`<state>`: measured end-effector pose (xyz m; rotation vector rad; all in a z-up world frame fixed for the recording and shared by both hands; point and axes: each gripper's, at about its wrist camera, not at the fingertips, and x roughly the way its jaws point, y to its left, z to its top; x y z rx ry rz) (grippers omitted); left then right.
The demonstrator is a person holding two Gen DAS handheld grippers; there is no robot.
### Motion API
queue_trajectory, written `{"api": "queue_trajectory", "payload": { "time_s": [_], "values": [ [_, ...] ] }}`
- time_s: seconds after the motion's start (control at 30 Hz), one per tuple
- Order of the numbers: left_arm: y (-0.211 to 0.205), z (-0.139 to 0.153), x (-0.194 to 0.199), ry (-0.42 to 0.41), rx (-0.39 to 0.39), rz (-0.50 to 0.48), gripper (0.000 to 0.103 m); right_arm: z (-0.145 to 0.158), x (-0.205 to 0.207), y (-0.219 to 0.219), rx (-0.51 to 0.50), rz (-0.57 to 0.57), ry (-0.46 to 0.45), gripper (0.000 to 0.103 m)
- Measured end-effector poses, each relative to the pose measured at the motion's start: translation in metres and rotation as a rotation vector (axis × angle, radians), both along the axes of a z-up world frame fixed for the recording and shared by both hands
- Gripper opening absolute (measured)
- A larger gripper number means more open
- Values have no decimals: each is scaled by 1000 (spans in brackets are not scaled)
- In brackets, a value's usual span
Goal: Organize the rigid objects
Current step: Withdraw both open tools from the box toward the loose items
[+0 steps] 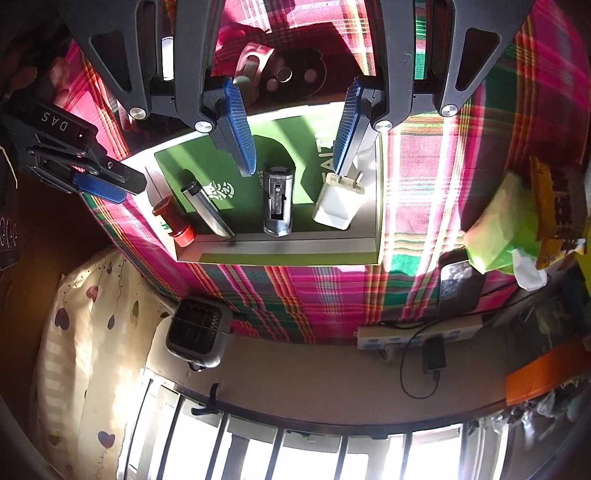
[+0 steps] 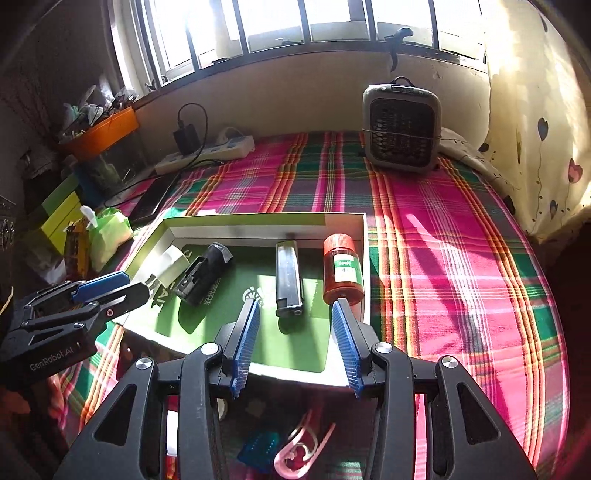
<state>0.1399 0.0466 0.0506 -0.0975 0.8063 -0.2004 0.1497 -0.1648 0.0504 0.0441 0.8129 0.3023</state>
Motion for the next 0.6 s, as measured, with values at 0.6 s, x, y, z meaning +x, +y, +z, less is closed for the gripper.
{"api": "queue_trajectory", "payload": {
  "time_s": [0.6],
  "values": [
    [30,-19,-42,18,-61,41,43,-27,-55,-23,-7,-74,50,50]
  ]
}}
